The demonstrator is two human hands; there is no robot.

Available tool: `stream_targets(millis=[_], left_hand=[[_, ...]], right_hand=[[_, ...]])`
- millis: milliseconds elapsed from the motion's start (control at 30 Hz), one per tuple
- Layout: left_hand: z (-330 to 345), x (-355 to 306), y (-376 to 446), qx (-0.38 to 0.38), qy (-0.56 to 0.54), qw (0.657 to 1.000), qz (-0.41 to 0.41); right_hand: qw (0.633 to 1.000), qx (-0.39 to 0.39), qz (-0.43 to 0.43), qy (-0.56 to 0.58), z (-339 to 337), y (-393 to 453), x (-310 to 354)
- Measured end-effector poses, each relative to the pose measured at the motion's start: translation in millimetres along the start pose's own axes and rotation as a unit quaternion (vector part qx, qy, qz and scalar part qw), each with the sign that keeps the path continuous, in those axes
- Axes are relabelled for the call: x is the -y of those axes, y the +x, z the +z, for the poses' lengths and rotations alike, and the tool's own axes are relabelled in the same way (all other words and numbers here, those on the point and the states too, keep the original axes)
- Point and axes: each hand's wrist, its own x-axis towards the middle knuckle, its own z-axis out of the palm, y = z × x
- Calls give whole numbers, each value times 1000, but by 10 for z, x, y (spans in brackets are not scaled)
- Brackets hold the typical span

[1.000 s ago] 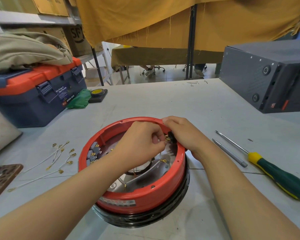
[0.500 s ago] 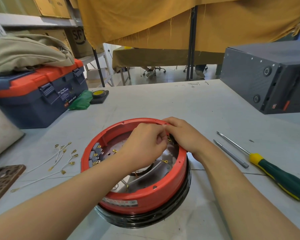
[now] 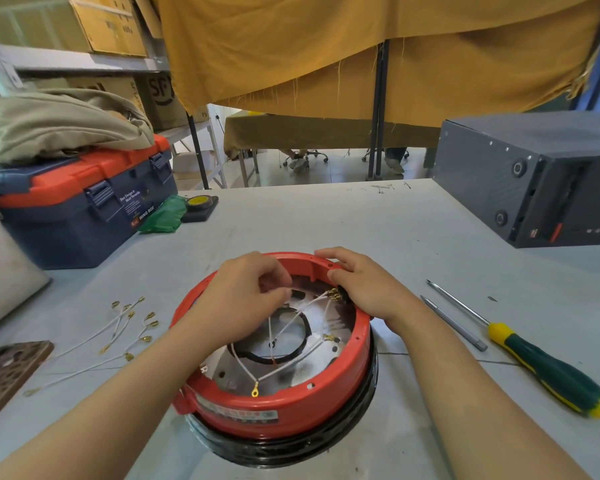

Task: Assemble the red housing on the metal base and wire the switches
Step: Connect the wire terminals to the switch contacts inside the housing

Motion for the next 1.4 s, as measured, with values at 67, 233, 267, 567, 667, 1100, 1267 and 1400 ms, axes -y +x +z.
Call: stream_targets(millis=[67, 233, 267, 567, 667, 1100, 1267, 1400], left_hand=[[-57, 111, -93, -14, 45, 999, -6], [-176, 358, -330, -25, 177, 982, -60], [-185, 387, -368, -22, 188, 979, -71], [-203, 455, -397, -31, 180, 982, -53], [-223, 458, -334, -21, 152, 988, -9], [-183, 360, 48, 96, 43, 982, 159], [-193, 346, 171, 115, 87, 973, 179], [-153, 337, 165, 83, 120, 978, 148]], right_hand=[[1000, 0, -1, -21, -9, -13, 20], [996, 6, 8, -83, -42, -20, 88], [995, 6, 8, -98, -48, -22, 103], [982, -22, 2, -187, -63, -114, 221], [976, -58, 3, -211, -110, -140, 227], [934, 94, -87, -335, -57, 7, 375], [923, 30, -104, -370, -25, 89, 358], [928, 7, -83, -363, -76, 83, 308]])
